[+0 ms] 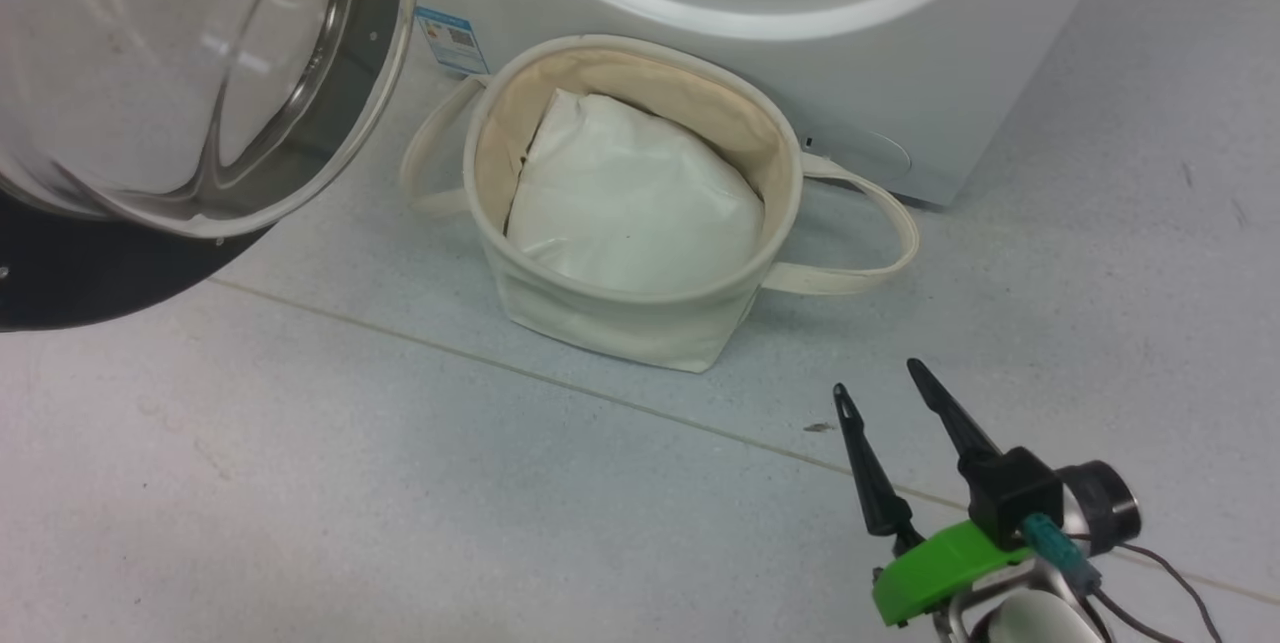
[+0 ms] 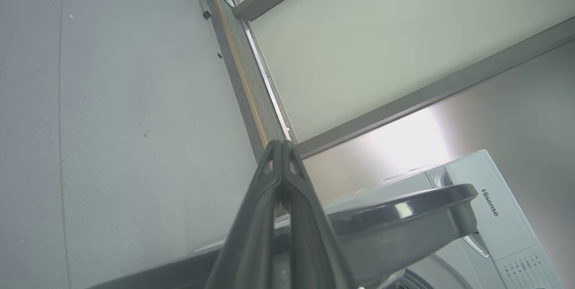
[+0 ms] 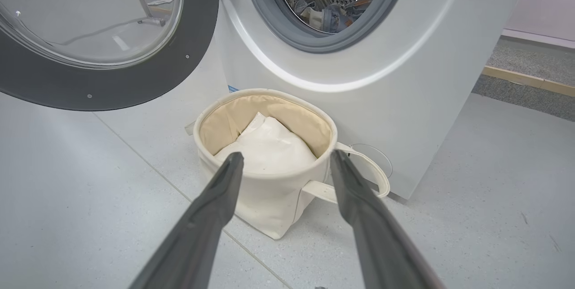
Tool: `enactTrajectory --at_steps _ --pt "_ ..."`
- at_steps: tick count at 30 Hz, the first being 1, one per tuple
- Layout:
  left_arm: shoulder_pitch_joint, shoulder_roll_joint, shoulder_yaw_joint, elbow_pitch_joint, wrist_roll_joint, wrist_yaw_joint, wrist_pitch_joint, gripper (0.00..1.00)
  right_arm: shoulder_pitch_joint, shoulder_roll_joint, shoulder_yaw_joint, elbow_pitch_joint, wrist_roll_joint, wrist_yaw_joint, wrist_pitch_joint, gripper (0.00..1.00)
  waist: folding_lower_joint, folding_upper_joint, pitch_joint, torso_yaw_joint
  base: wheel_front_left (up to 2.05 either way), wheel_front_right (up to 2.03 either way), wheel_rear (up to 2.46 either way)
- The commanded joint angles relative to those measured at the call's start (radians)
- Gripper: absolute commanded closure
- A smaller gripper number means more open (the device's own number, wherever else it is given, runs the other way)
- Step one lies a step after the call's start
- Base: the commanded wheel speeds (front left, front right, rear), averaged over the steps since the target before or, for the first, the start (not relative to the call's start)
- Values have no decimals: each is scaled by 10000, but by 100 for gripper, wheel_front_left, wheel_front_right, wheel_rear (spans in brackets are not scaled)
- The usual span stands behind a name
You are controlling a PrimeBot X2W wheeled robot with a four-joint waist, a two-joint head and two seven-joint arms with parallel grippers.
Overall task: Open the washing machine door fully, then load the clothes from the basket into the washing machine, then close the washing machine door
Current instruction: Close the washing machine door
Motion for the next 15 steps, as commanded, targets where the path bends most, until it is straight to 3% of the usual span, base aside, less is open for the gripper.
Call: enactTrajectory --at_steps 1,8,15 --pt "-236 785 223 -198 -58 -67 -34 100 -75 -116 213 -355 -50 4 -124 0 -1 0 51 -48 0 0 0" --pt "-210 675 -67 -42 -299 -68 754 100 -10 -270 202 -452 -45 4 -124 0 -1 0 -56 -141 0 0 0" --pt "-188 110 -633 -823 -524 -68 1530 100 -23 -355 385 -495 0 4 -79 0 -1 0 0 -23 0 0 0"
